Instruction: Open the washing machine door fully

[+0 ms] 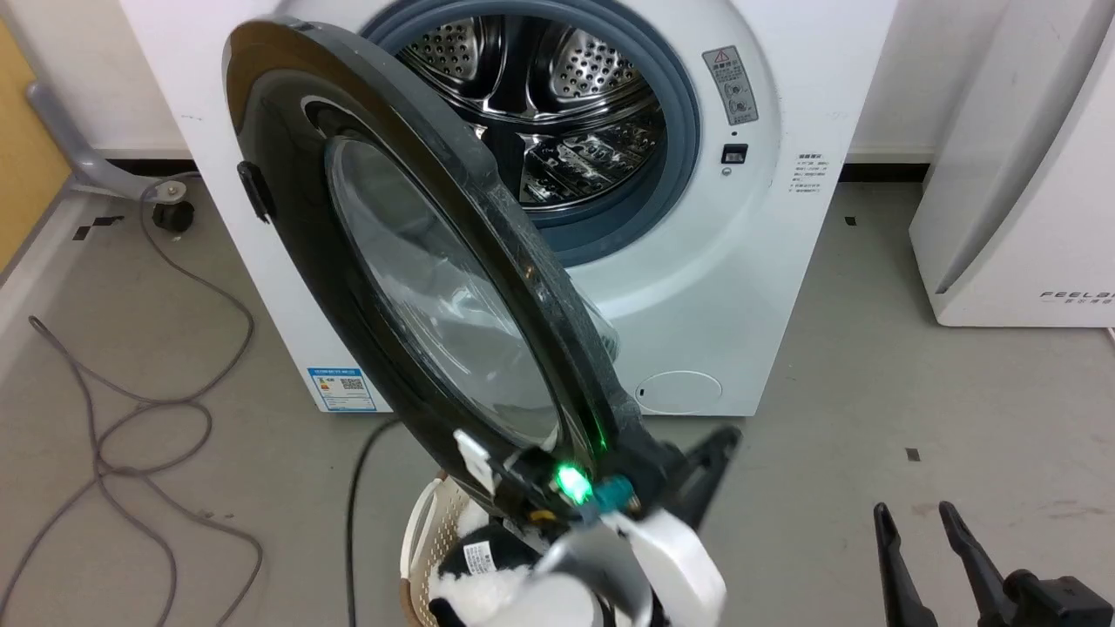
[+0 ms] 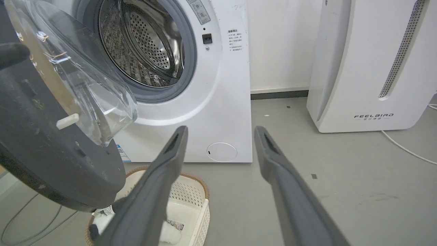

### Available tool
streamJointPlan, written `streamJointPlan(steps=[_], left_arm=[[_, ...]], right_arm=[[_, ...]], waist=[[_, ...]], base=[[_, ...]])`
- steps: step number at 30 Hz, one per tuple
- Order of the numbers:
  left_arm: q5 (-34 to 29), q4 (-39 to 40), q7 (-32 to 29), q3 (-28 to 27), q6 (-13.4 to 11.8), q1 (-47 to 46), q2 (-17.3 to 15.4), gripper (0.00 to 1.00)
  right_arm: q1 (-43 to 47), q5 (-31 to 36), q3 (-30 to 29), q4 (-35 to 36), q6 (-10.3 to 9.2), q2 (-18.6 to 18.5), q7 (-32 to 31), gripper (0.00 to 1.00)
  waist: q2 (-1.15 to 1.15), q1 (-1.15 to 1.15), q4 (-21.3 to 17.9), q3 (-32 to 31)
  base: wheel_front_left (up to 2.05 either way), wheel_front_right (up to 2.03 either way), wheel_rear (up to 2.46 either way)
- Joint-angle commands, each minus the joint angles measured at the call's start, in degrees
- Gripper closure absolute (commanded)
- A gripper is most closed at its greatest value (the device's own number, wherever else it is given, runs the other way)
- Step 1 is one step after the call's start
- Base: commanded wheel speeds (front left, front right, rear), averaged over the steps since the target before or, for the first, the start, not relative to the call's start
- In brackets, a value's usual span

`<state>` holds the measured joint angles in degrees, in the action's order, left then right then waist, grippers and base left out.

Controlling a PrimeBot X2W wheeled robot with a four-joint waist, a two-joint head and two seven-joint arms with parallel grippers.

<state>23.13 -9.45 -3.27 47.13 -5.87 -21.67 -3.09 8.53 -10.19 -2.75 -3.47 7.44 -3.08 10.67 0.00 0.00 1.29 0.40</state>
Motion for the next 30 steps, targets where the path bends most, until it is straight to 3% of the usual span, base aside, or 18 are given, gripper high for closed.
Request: streamJointPlan(steps=[1, 7, 16, 30], left_arm=[[0.98, -1.74, 1.3, -0.66, -0.53, -2.18, 0.08, 1.0], [5.4, -6.79, 4.44, 0.99, -2.44, -6.54, 0.19, 1.0], [12.61, -12.82, 7.51, 6.24, -7.87, -10.82, 0.21, 1.0], [16.06, -13.4, 11.04, 7.96, -10.52, -8.7, -0.51, 1.0]], right_arm=[[-0.34, -0.43, 0.19, -0.31, 0.05, 0.2, -0.01, 0.0], [-0.55, -0.74, 0.47, -1.24, 0.05, 0.2, -0.05, 0.0], [-0.96, -1.54, 0.64, -2.3, 0.05, 0.2, -0.31, 0.0], [-0.42, -2.18, -0.42, -3.6, 0.05, 0.2, -0.43, 0.0]], waist=[[0.0, 0.0, -0.03, 0.09], [0.0, 0.0, -0.26, -0.13], [0.0, 0.0, -0.59, -0.46], [0.0, 0.0, 1.55, -1.12]], base=[[0.0, 0.0, 0.0], [0.0, 0.0, 0.0], [0.0, 0.0, 0.0], [0.0, 0.0, 0.0]])
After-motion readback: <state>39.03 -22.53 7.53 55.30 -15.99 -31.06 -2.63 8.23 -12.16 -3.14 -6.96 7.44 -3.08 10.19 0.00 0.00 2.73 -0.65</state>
